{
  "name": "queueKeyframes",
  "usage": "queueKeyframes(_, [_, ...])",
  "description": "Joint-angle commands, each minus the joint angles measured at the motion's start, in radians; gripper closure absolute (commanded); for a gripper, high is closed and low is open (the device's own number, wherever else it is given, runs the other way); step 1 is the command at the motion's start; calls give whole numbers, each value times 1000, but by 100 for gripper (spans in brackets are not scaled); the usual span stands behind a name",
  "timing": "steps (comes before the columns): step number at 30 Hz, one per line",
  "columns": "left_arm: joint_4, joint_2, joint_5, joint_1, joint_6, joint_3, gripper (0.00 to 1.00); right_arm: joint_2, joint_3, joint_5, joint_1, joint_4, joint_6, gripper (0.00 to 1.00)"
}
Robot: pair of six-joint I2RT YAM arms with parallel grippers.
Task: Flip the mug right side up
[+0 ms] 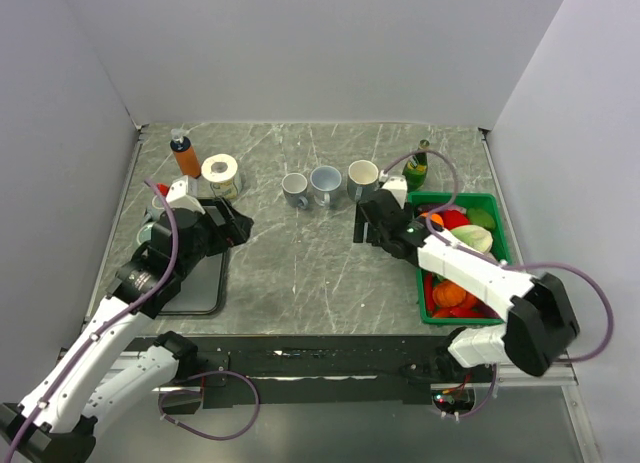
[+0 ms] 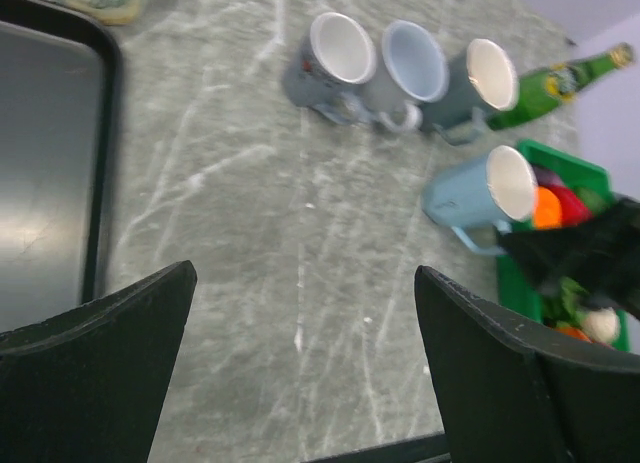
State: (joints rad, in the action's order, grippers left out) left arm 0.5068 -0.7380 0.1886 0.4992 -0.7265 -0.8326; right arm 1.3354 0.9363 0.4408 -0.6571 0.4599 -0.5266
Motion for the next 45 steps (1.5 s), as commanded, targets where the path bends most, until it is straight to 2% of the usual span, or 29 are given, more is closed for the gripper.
queueKeyframes(1, [87, -38, 181, 1, -4, -75, 4, -122, 73, -19, -9, -7, 25, 10])
queueKeyframes(3, [129, -96, 245, -30, -16, -94, 4, -137, 79, -31, -7, -10, 27, 10])
queueKeyframes(5, [144, -161, 236, -80, -21, -114, 4, -159, 81, -51, -7, -24, 28, 9])
queueKeyframes(10, [190, -264, 232, -293, -40, -146, 4, -212, 68, -74, -9, -32, 31, 8])
queueKeyframes(15, [216, -265, 203, -494, -30, -114, 4, -274, 45, -119, -9, -50, 36, 7])
queueKeyframes(21, [230, -181, 258, -697, -39, -14, 4, -318, 9, -175, -7, -86, 34, 7])
queueKeyframes(23, [208, -172, 220, -764, -24, 9, 4, -323, 4, -183, -9, -86, 39, 7])
queueKeyframes(24, [191, -169, 109, -839, -13, 19, 4, -326, 2, -186, -7, -87, 40, 7])
queueKeyframes(26, [158, -169, -41, -940, 13, 41, 4, -331, 4, -192, -7, -81, 43, 7])
queueKeyframes(27, [136, -170, -87, -1026, 13, 49, 4, -341, 1, -195, -7, -78, 43, 7])
queueKeyframes(30, [142, -188, -127, -1122, -16, 53, 4, -367, -17, -200, -7, -86, 45, 7])
queueKeyframes(35, [118, -201, -161, -1195, -76, 107, 4, -386, -30, -194, -6, -80, 45, 7])
queueKeyframes(39, [82, -218, -181, -1214, -96, 147, 4, -398, -31, -197, -6, -78, 43, 7])
queueKeyframes(45, [48, -233, -288, -1219, -148, 194, 4, -406, -36, -201, -6, -79, 37, 7])
